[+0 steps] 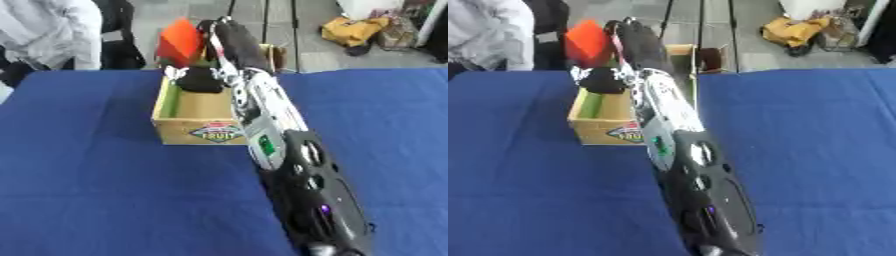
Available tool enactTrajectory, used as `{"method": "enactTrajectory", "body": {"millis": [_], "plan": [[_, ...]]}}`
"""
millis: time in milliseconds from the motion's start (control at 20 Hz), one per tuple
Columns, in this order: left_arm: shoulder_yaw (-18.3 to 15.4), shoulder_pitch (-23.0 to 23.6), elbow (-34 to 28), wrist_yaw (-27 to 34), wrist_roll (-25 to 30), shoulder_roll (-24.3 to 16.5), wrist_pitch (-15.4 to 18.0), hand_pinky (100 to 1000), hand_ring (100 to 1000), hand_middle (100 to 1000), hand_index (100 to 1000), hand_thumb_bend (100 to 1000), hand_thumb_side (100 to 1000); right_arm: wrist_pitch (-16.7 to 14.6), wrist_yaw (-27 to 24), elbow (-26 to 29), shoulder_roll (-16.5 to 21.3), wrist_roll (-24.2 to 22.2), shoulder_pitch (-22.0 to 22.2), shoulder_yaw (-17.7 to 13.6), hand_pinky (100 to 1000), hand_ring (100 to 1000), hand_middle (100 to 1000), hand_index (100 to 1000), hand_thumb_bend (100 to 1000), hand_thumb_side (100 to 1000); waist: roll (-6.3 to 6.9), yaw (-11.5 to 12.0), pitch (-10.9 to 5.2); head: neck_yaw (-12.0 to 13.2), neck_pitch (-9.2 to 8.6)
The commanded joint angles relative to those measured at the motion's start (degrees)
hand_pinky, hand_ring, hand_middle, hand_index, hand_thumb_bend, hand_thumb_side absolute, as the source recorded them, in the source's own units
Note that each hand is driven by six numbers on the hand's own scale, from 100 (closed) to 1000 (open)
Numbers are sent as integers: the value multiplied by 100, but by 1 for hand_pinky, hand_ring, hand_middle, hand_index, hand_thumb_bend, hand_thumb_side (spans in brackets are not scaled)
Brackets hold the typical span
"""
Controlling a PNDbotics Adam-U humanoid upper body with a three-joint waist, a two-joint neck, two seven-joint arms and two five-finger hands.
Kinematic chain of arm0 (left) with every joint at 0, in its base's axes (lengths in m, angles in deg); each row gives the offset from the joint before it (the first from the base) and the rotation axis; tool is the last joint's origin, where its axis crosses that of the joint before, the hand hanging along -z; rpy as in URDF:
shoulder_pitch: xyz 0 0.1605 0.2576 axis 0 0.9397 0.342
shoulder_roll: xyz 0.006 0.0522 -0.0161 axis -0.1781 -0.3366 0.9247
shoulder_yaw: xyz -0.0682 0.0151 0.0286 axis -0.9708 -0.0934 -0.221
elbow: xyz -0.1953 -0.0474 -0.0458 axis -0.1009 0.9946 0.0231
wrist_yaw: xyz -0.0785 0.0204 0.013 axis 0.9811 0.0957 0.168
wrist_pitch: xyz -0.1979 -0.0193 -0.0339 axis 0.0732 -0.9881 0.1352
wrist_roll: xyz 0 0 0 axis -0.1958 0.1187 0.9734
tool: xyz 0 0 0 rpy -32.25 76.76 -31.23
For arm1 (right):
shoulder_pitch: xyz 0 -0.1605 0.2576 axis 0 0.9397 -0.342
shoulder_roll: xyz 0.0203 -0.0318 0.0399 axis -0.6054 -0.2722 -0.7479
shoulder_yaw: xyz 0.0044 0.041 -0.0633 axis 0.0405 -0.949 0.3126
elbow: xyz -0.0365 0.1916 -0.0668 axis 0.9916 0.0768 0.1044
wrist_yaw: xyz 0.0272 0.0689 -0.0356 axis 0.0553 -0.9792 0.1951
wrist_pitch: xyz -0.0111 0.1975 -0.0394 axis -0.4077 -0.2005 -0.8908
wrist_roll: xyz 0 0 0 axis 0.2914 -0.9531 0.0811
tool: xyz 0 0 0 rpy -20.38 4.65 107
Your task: Pick up objects on the table and place them in the box.
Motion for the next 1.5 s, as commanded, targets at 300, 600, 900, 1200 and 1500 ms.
{"method": "enactTrajectory", "body": {"millis": [300, 600, 900, 1200, 1500], "plan": [[14, 15, -115, -13, 25, -56, 20, 459, 570, 668, 936, 578, 976, 128, 490, -174, 65, 350, -202, -194, 100, 341, 369, 598, 329, 519, 18, 48, -100, -52, -103], [16, 13, -115, -19, 33, -47, 25, 458, 569, 668, 936, 578, 975, 215, 739, -358, 65, 454, -169, -283, 100, 343, 372, 597, 311, 525, 18, 66, -78, -83, -150], [20, 12, -115, -25, 43, -25, 40, 455, 568, 667, 936, 580, 974, 320, 1055, -579, 42, 464, -112, -360, 100, 345, 377, 596, 291, 531, 27, 87, -39, -106, -191], [31, 8, -115, -27, 63, -14, 49, 453, 568, 667, 936, 580, 973, 424, 1427, -812, -16, 471, -79, -438, 100, 350, 384, 595, 264, 542, 24, 120, -11, -141, -231], [41, 8, -115, -33, 82, -12, 58, 450, 567, 667, 937, 581, 972, 618, 1786, -1002, -19, 485, -115, -582, 100, 353, 392, 595, 241, 550, -3, 169, 14, -184, -287]]}}
